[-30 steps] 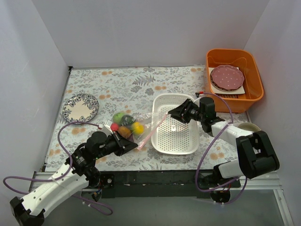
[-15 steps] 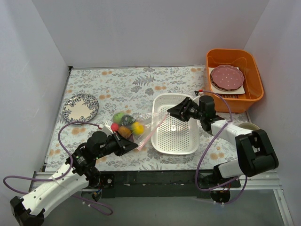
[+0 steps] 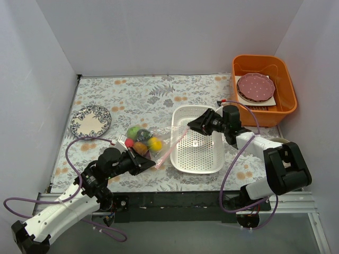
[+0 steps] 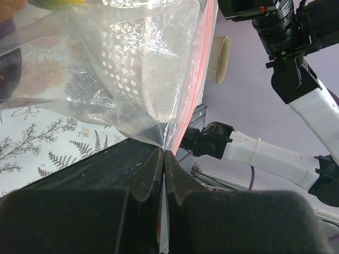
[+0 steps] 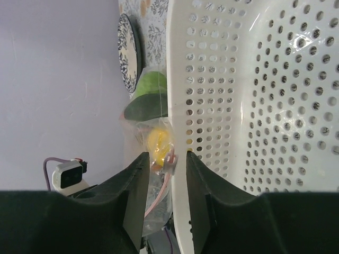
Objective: Place the food in the zip-top bag and seal the zipper
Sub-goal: Zip the zipper food storage bag at the center of the board, then place the zipper food storage bag at the center of the board.
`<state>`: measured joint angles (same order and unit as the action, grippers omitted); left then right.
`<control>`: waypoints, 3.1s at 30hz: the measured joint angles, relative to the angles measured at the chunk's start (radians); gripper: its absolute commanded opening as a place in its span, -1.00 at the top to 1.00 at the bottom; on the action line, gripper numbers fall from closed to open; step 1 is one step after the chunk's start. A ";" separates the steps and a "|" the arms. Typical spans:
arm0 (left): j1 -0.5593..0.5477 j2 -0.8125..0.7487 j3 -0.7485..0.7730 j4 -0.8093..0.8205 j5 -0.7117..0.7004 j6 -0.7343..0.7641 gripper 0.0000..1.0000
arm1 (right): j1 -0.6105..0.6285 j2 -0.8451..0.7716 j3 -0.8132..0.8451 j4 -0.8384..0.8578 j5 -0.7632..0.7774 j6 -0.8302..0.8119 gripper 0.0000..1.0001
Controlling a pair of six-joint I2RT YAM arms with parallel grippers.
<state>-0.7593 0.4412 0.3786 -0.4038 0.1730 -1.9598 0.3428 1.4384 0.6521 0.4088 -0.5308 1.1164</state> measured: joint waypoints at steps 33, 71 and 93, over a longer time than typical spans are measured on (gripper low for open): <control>0.000 -0.050 -0.010 -0.013 -0.006 -0.002 1.00 | 0.028 0.038 0.003 0.014 -0.021 0.006 0.71; 0.000 0.175 0.030 0.121 0.050 0.048 1.00 | 0.027 -0.168 0.054 -0.252 0.160 -0.186 -0.03; 0.000 0.469 0.263 0.295 0.133 0.165 -0.43 | 0.026 -0.475 0.003 -0.531 0.395 -0.275 -0.16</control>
<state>-0.7593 0.9100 0.6418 -0.1089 0.3061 -1.7947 0.3687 0.9638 0.6556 -0.1226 -0.1356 0.8417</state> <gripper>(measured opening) 0.616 0.579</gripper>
